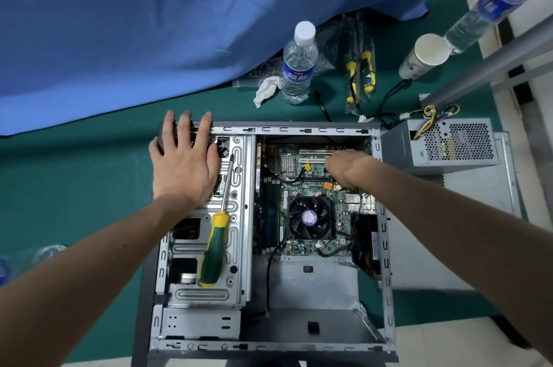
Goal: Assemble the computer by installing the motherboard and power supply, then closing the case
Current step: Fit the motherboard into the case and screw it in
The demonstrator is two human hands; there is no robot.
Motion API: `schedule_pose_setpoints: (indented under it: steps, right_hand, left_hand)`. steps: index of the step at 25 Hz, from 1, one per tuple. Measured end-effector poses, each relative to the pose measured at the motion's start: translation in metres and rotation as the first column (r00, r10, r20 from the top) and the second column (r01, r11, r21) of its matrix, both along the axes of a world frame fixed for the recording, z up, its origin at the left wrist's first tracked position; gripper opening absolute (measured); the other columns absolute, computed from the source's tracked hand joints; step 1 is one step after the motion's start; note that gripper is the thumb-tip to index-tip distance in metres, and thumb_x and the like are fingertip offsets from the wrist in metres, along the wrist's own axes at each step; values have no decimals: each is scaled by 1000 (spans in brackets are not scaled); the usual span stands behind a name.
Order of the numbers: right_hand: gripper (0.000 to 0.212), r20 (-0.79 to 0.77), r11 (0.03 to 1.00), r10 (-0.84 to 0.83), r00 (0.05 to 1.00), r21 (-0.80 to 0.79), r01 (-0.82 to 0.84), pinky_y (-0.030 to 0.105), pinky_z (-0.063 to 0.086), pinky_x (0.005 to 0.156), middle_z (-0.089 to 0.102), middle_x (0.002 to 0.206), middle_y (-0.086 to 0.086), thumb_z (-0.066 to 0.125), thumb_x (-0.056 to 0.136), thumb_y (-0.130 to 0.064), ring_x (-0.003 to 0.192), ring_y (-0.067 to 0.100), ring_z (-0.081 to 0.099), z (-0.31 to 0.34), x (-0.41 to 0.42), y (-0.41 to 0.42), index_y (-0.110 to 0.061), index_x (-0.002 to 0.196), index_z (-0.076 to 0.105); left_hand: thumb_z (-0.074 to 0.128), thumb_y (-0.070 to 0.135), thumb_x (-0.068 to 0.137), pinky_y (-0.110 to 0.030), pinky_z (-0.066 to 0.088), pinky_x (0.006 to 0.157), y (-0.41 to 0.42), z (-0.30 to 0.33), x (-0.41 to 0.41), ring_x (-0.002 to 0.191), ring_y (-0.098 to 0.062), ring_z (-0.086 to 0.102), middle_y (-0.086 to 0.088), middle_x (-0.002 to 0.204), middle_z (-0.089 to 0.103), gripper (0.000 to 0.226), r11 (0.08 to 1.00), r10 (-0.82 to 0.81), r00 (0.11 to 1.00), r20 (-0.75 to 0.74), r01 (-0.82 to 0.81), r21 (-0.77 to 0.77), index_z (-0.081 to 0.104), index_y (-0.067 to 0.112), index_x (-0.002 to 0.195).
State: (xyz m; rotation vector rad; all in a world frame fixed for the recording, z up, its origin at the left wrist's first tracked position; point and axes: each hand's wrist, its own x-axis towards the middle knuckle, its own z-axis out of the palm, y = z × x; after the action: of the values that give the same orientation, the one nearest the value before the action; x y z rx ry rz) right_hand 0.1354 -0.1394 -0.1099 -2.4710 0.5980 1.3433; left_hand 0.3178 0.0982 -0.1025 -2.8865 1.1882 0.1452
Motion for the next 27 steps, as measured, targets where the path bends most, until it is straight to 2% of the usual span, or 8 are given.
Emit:
schedule_pose_setpoints:
  steps: [2,7,15,22,27]
  right_hand:
    - [27,28,1000,-5,1000,0,5,25,49,79,53,86,5,44,91,12,87,20,58,-3,1,-2,0,110,60]
    - [25,54,1000,-22,998,-3,23,29,54,87,60,93,8,46,89,12,91,21,62,-5,0,-3,-1,105,61]
    - [30,88,1000,18,996,-16,-17,29,50,89,47,80,1,45,87,15,90,20,56,-5,-1,-1,-5,107,57]
    - [28,87,999,33,996,-39,-29,32,52,92,58,97,8,43,87,15,94,22,60,-4,-1,0,-4,102,57]
    - [25,110,998,58,992,-39,-54,31,53,91,53,84,4,46,89,13,89,19,59,-5,-2,1,-4,102,58]
  left_hand:
    - [25,42,99,-60,33,102,0,0,0,146,-36,17,-14,152,31,56,1000,-2,1000,2,2,2,25,24,152]
    - [24,41,99,-61,32,103,0,1,0,146,-37,17,-14,152,31,56,1000,-2,1000,-10,2,-4,25,24,152]
    - [25,41,99,-61,33,103,0,1,0,146,-37,18,-14,152,31,56,1000,-2,1000,-10,2,-2,26,23,152]
    - [24,42,99,-62,33,103,0,0,1,146,-36,17,-13,152,30,56,1000,-2,1000,-3,2,3,25,25,152]
    - [23,42,99,-61,33,103,0,1,0,146,-36,17,-14,152,30,56,1000,-4,1000,-2,4,5,25,24,152]
